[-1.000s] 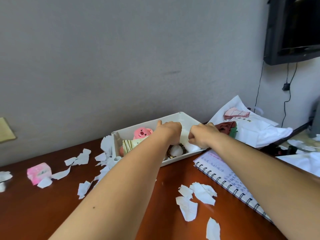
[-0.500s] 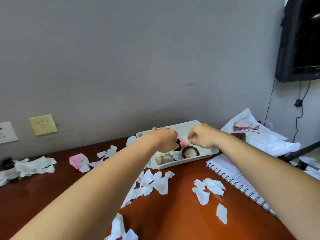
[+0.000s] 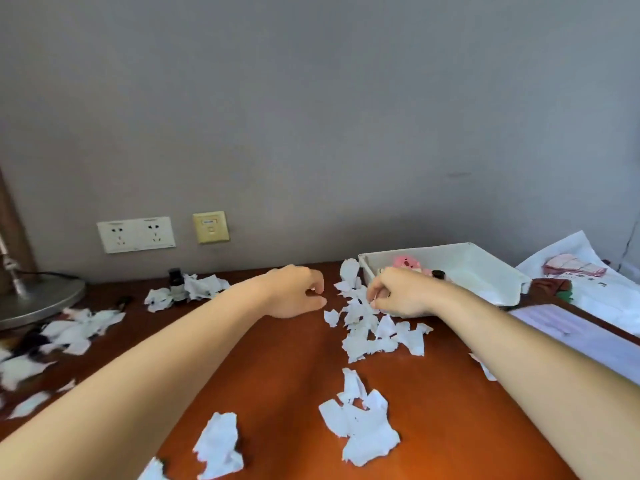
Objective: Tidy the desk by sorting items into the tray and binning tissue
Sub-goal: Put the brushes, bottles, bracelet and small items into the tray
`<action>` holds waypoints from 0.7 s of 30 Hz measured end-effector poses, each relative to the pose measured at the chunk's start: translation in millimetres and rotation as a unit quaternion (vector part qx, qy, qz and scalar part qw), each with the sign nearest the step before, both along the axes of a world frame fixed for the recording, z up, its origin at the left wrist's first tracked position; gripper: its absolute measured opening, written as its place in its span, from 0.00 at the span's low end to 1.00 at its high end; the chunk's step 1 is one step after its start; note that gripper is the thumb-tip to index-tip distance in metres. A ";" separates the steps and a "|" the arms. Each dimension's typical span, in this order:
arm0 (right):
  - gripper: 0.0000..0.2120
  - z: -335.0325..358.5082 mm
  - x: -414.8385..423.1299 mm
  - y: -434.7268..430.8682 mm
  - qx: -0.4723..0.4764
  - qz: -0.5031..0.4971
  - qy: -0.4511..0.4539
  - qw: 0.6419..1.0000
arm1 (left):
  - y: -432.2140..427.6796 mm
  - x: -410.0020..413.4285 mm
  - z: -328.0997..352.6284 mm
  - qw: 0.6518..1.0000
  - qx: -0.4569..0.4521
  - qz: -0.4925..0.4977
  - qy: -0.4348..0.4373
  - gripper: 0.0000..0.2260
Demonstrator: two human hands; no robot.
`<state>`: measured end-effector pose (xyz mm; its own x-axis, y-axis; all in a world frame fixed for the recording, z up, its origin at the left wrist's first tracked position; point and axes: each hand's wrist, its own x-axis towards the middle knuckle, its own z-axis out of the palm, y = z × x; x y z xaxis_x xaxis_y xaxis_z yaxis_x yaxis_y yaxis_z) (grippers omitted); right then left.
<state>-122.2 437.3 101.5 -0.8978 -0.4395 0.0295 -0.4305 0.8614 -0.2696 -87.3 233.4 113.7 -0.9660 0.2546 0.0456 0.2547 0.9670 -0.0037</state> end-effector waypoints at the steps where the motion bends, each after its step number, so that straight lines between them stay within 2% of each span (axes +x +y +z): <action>1: 0.14 -2.5 3.9 -9.1 -0.001 0.009 -0.011 1.000 | -9.0 6.1 -7.2 1.000 0.004 0.012 -0.011 0.16; 7: 0.14 -29.6 12.2 -66.3 0.007 0.048 -0.046 0.998 | -60.0 36.5 -55.9 0.995 0.010 0.082 -0.061 0.20; 14: 0.22 -70.8 -5.7 -135.4 -0.029 0.058 -0.075 0.995 | -115.2 43.4 -105.2 0.969 0.107 0.215 -0.058 0.30; 21: 0.26 -102.6 -32.7 -196.8 0.010 0.036 0.063 0.997 | -168.6 22.7 -125.5 0.935 0.143 0.318 0.062 0.30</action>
<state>-154.9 240.5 -1.1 -0.8538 -0.5040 0.1303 -0.5205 0.8320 -0.1919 -64.6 64.7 -11.8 -0.9007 -0.4093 0.1458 -0.3573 0.8887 0.2874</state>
